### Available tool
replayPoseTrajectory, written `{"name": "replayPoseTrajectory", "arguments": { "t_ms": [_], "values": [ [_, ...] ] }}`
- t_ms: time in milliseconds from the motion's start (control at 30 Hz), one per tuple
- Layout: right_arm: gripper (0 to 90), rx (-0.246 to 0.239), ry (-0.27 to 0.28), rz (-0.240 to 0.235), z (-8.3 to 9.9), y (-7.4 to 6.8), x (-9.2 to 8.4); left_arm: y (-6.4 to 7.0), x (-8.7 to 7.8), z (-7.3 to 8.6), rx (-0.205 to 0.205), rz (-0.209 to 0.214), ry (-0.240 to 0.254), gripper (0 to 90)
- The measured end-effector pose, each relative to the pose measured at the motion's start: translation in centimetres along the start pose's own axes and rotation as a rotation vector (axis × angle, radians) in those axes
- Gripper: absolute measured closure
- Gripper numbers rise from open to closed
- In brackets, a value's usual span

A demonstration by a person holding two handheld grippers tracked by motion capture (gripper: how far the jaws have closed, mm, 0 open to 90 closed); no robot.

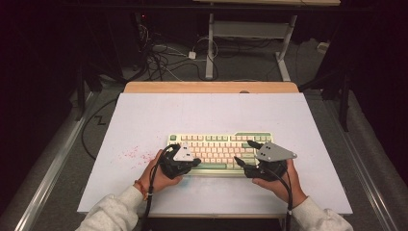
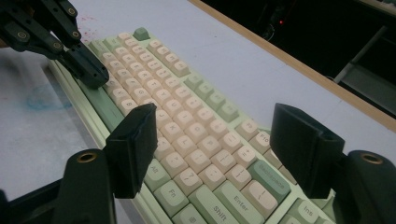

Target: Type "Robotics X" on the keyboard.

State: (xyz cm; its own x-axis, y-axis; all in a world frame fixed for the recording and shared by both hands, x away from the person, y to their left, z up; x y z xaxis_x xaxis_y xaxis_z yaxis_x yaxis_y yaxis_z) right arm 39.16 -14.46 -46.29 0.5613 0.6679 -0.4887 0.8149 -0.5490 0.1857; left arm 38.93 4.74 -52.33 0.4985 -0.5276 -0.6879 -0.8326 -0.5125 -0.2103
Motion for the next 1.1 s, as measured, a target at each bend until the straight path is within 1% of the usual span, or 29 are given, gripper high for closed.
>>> {"name": "replayPoseTrajectory", "arguments": {
  "t_ms": [33,100,267,367,433,500,533,567,600,700,767,800,867,933,967,1033,1067,1100],
  "values": [
    [30.8,0.001,0.000,0.004,0.1,0.1,-0.1,0.1,0.1,-0.1,-0.002,0.003,0.001,87.6],
    [29.9,0.009,0.007,0.009,0.2,0.2,-0.4,0.2,0.3,-0.2,0.011,0.003,-0.006,87.6],
    [26.5,0.024,0.019,0.024,0.4,0.4,-1.0,0.3,0.6,-0.5,0.014,0.006,-0.008,87.6],
    [26.5,0.014,0.019,0.028,0.6,0.5,-1.2,0.5,0.7,-0.7,0.015,0.013,-0.004,87.6],
    [26.5,0.015,0.012,0.034,0.8,0.5,-1.3,0.6,0.7,-0.8,0.018,0.011,-0.003,87.6],
    [26.6,0.019,0.010,0.034,1.0,0.5,-1.3,0.7,0.8,-0.9,0.027,0.019,-0.009,87.6],
    [26.6,0.021,0.007,0.036,1.0,0.5,-1.4,0.8,0.9,-0.9,0.037,0.009,-0.017,87.6],
    [26.6,0.021,0.003,0.041,1.1,0.5,-1.4,0.9,1.0,-0.9,0.037,0.008,-0.019,87.6],
    [26.7,0.012,0.005,0.041,1.1,0.5,-1.4,1.0,1.1,-0.8,0.045,0.008,-0.034,87.6],
    [26.8,0.011,-0.006,0.045,1.3,0.5,-1.5,1.0,1.1,-0.9,0.057,-0.005,-0.038,87.6],
    [27.4,0.016,-0.008,0.044,1.4,0.6,-1.5,1.0,0.8,-1.2,0.048,0.001,-0.009,86.8],
    [27.8,0.016,-0.013,0.045,1.4,0.7,-1.5,1.0,0.5,-1.4,0.043,-0.003,0.005,85.6],
    [28.9,0.017,-0.009,0.045,1.4,0.8,-1.6,0.8,-0.4,-1.8,0.050,-0.013,0.029,85.3],
    [29.3,0.022,-0.014,0.055,1.4,1.1,-1.7,0.4,-1.3,-2.0,0.043,-0.024,0.065,83.0],
    [29.8,0.027,-0.014,0.061,1.5,1.3,-1.8,0.1,-1.8,-2.0,0.035,-0.032,0.076,81.9],
    [30.4,0.036,-0.016,0.066,1.5,1.6,-1.9,-0.7,-2.5,-1.7,0.021,-0.057,0.092,75.4],
    [30.6,0.036,-0.016,0.066,1.6,1.7,-1.9,-1.1,-2.9,-1.4,0.014,-0.071,0.105,74.3],
    [31.0,0.042,-0.022,0.067,1.7,1.8,-1.9,-1.5,-3.2,-1.2,0.004,-0.091,0.111,71.0]
  ]
}}
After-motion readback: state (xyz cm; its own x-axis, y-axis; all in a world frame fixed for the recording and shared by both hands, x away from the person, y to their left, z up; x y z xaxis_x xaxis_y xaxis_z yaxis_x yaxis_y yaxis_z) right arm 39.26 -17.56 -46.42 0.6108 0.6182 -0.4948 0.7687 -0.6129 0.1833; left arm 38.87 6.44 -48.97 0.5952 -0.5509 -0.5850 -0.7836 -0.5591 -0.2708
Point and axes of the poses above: each handheld gripper's, and its own axes: x roughly forward along the jaws, z roughly out of its underside, y roughly to its right, the point moved 9 cm from there along x, roughly forward along the jaws, and after that the axes turned 9 degrees about -z, right-handed, at the moved point
